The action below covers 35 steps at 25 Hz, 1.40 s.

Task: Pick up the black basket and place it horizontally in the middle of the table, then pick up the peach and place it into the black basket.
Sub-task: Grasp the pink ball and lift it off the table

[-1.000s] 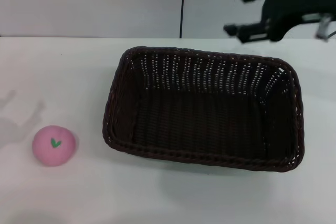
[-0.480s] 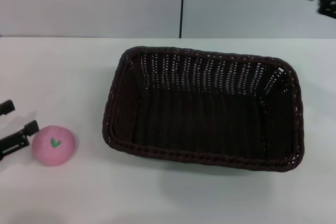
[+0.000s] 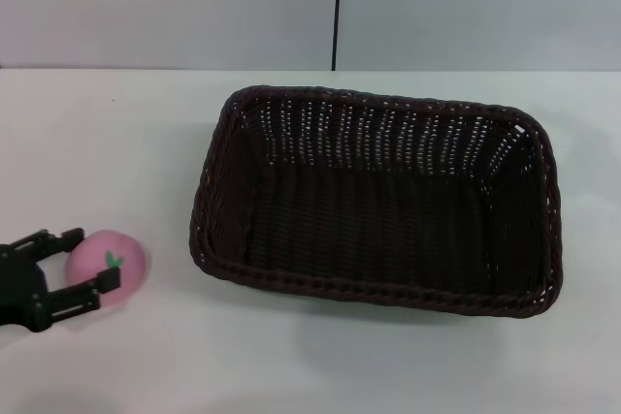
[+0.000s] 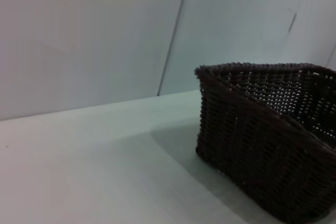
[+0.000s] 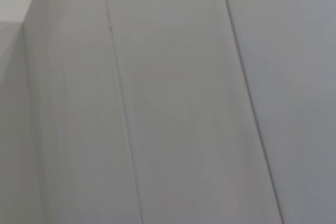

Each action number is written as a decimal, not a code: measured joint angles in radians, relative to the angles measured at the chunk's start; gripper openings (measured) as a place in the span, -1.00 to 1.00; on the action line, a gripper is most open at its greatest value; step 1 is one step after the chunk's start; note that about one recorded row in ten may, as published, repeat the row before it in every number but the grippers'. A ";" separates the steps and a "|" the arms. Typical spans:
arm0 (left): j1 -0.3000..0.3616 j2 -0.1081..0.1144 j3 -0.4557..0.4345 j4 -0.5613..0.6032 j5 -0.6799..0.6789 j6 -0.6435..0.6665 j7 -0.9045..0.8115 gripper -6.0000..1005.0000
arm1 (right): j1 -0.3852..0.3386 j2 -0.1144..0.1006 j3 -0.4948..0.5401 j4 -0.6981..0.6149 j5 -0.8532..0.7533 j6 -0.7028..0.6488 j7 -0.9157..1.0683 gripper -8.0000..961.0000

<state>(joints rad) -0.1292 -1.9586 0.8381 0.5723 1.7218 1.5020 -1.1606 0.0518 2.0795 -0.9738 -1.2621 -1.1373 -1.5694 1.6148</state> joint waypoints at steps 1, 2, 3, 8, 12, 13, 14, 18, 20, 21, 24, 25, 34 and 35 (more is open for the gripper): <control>-0.003 -0.007 0.000 -0.001 0.010 -0.009 0.003 0.69 | 0.001 0.000 0.004 0.008 0.001 0.000 0.000 0.47; -0.003 -0.007 0.000 -0.001 0.010 -0.009 0.003 0.66 | 0.002 0.000 0.008 0.017 0.001 0.000 -0.001 0.47; -0.007 -0.025 -0.001 0.002 0.037 -0.039 0.004 0.63 | 0.002 0.000 0.010 0.025 0.002 -0.001 -0.003 0.47; -0.009 -0.050 -0.013 0.008 0.058 -0.093 0.007 0.46 | 0.011 0.001 0.042 0.117 0.034 -0.015 -0.060 0.47; -0.003 -0.067 -0.086 0.009 0.060 -0.080 0.078 0.32 | 0.016 0.000 0.076 0.264 0.162 -0.061 -0.148 0.47; 0.000 -0.074 -0.106 0.009 0.060 -0.071 0.106 0.25 | 0.017 0.000 0.090 0.305 0.191 -0.073 -0.168 0.47; 0.000 -0.074 -0.106 0.009 0.060 -0.071 0.106 0.19 | 0.020 0.000 0.105 0.341 0.212 -0.083 -0.184 0.47; 0.010 -0.097 -0.218 0.003 0.059 -0.039 0.224 -0.05 | 0.039 0.000 0.184 0.489 0.258 -0.132 -0.245 0.47; 0.008 -0.098 -0.228 0.000 0.058 -0.036 0.224 -0.12 | 0.055 0.001 0.240 0.574 0.261 -0.152 -0.286 0.47; 0.006 -0.098 -0.231 -0.001 0.057 -0.036 0.223 -0.13 | 0.064 0.001 0.267 0.613 0.261 -0.160 -0.306 0.47; 0.000 -0.098 -0.233 -0.001 0.056 -0.035 0.223 -0.17 | 0.092 0.000 0.377 0.759 0.262 -0.185 -0.366 0.47; -0.002 -0.097 -0.234 -0.001 0.056 -0.034 0.223 -0.19 | 0.098 0.000 0.405 0.794 0.262 -0.189 -0.381 0.47; -0.039 -0.096 -0.302 0.008 0.046 0.017 0.203 -0.34 | 0.106 -0.002 0.464 0.927 0.263 -0.179 -0.492 0.47; -0.039 -0.096 -0.302 0.008 0.046 0.017 0.203 -0.36 | 0.111 -0.002 0.465 0.944 0.263 -0.174 -0.512 0.47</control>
<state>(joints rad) -0.1681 -2.0545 0.5364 0.5803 1.7679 1.5192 -0.9575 0.1626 2.0772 -0.5089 -0.3178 -0.8744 -1.7437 1.1029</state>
